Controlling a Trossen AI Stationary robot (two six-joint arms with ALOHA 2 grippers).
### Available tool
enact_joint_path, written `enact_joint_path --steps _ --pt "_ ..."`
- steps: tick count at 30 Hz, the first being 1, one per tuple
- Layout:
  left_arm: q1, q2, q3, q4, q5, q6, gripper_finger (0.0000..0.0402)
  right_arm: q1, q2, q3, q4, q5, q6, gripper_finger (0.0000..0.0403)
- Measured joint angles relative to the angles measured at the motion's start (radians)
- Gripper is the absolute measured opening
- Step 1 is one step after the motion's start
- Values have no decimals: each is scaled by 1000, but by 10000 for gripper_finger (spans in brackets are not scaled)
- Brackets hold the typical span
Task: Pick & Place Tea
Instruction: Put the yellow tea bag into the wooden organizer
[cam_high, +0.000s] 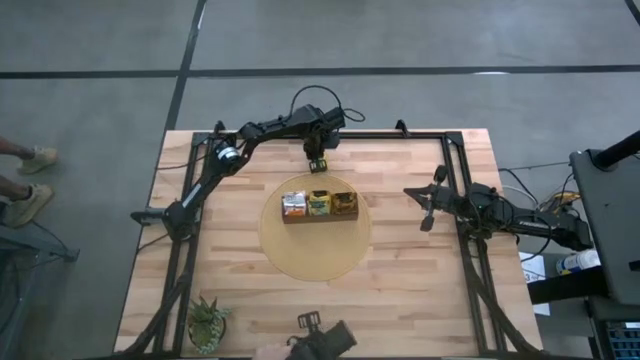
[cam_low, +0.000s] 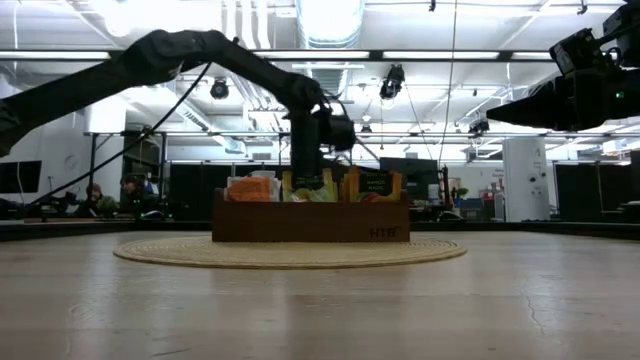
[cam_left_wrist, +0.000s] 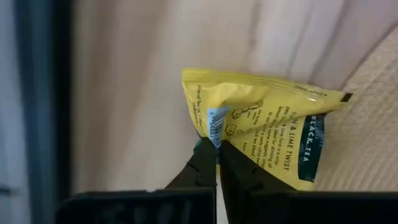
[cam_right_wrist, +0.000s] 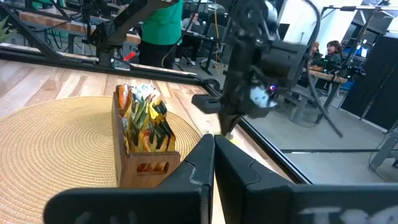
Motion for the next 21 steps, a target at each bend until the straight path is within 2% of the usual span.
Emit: enact_joint_path --steps 5,9,14,18,21 --pt "-45 -38 65 -31 -168 -17 2 0 0 0 0 0 0 9" --pt "-108 -84 71 -38 -291 -56 1 0 0 0 0 0 0 9" --pt "-213 -145 51 -47 -371 -123 1 0 0 0 1 0 0 9" --pt "-314 -188 14 -61 -517 -174 0 0 0 0 1 0 0 9" --pt "-390 -225 -9 -73 -583 -246 0 0 0 0 0 0 0 9"
